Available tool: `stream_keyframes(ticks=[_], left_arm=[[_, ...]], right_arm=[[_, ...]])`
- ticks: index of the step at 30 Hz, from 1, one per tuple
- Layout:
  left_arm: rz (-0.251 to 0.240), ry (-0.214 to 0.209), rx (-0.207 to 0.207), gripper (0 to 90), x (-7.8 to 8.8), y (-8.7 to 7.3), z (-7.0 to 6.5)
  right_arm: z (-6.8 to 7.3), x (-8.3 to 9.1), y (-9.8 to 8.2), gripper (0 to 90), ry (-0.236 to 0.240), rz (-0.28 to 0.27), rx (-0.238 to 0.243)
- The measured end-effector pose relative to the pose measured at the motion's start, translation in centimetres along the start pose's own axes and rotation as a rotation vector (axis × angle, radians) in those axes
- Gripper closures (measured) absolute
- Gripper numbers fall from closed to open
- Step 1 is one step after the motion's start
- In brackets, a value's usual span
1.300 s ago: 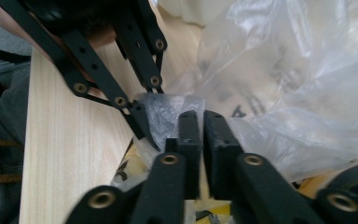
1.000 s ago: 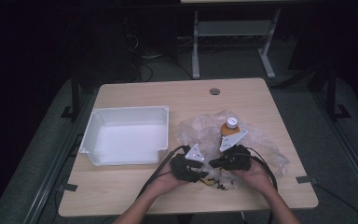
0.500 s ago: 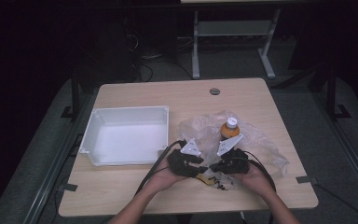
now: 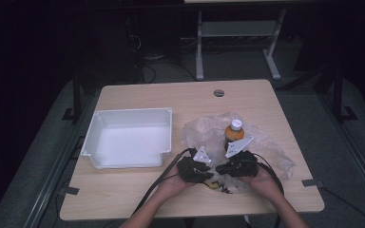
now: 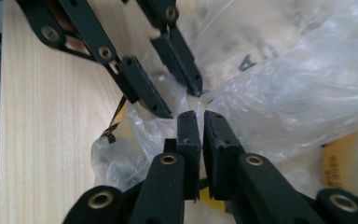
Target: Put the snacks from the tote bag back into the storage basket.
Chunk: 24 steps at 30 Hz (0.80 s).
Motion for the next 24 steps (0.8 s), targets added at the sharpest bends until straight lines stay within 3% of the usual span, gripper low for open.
stream_keyframes(ticks=[2, 9, 24], left_arm=[[0.017, 0.004, -0.012, 71.3, -0.1, -0.3, 0.0], [0.011, 0.004, -0.017, 69.0, 0.1, -0.1, 0.0], [-0.038, -0.046, -0.022, 59.3, 4.1, 0.8, -0.2]], right_arm=[[0.0, 0.6, 0.1, 81.6, -0.011, -0.020, -0.005], [-0.1, 3.5, 0.3, 73.6, -0.070, -0.094, -0.020], [-1.9, 8.8, -1.7, 59.9, -0.191, -0.180, -0.099]])
Point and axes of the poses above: each handheld gripper's, and its own axes: x roughly backward along the jaws, y roughly out of its top, z roughly to its left, the point moved 10 cm from there along -x, roughly forward along the jaws, and after that the axes turned 5 degrees about x, right-handed, at the moved point
